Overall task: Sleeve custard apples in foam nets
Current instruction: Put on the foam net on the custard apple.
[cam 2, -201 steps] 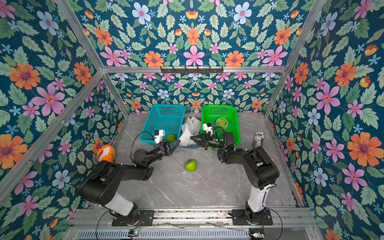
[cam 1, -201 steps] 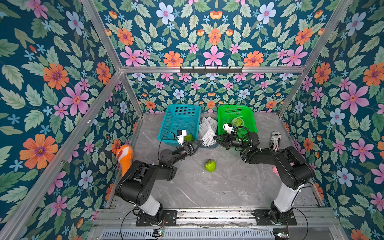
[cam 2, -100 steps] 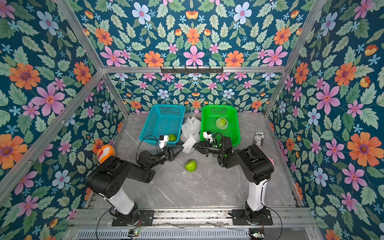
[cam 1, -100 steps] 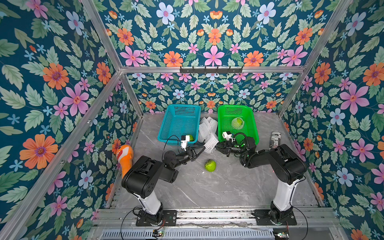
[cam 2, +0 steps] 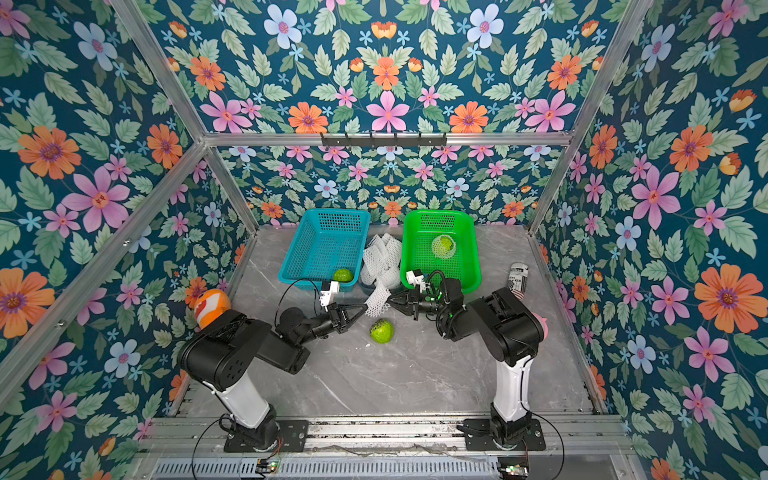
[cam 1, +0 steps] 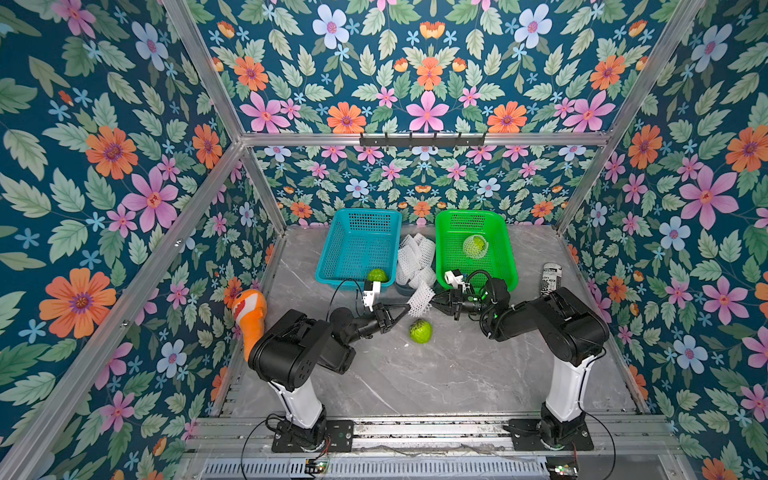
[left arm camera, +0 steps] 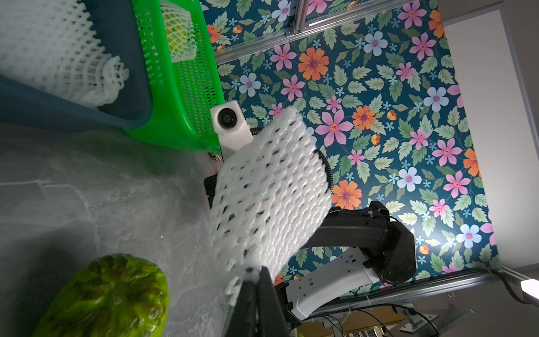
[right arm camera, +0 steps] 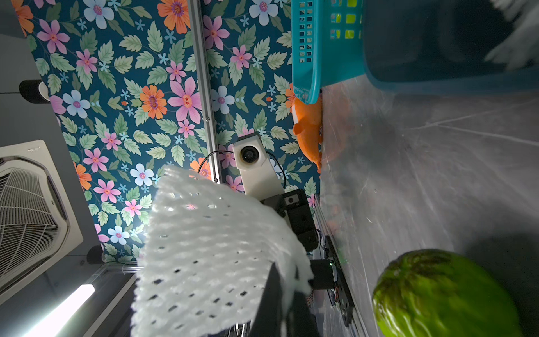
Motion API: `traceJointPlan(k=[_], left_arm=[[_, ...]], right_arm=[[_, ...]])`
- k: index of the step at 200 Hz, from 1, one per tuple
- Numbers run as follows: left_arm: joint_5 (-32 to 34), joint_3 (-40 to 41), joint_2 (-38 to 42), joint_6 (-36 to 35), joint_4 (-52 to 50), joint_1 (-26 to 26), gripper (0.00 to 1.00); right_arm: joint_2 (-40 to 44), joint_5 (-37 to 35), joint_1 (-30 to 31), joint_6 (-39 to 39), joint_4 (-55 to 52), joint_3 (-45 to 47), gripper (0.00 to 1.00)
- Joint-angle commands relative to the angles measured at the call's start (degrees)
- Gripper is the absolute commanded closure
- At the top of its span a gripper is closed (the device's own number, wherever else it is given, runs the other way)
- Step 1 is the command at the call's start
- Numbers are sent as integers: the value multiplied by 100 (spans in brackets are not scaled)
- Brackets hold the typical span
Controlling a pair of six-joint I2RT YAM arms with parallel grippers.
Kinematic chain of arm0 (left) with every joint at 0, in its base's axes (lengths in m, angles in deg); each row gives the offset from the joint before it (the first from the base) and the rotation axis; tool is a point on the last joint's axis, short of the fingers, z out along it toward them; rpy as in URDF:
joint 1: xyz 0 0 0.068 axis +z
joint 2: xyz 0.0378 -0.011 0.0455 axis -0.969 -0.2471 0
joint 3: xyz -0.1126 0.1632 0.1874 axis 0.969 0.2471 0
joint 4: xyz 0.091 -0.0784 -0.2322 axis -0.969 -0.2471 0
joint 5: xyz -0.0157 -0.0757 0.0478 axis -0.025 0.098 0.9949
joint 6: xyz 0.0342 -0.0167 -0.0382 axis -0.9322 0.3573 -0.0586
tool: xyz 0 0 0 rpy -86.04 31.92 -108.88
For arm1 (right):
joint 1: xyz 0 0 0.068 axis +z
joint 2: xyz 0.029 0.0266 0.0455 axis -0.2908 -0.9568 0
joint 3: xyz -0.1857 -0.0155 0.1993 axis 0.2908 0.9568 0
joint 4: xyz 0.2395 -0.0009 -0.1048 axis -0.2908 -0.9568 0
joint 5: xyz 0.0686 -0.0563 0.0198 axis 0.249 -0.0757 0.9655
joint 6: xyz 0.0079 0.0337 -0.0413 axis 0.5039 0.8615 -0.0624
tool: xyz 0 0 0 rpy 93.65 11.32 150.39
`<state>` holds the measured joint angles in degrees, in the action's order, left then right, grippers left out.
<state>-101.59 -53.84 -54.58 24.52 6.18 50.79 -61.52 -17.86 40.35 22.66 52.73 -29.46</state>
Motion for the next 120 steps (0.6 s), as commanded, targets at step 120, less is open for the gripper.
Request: traceJointPlan(k=[120], left_arm=[[-137, 268, -466, -417, 576, -6, 100]], right_arm=[[-46, 42, 117, -1126, -886, 271, 100]])
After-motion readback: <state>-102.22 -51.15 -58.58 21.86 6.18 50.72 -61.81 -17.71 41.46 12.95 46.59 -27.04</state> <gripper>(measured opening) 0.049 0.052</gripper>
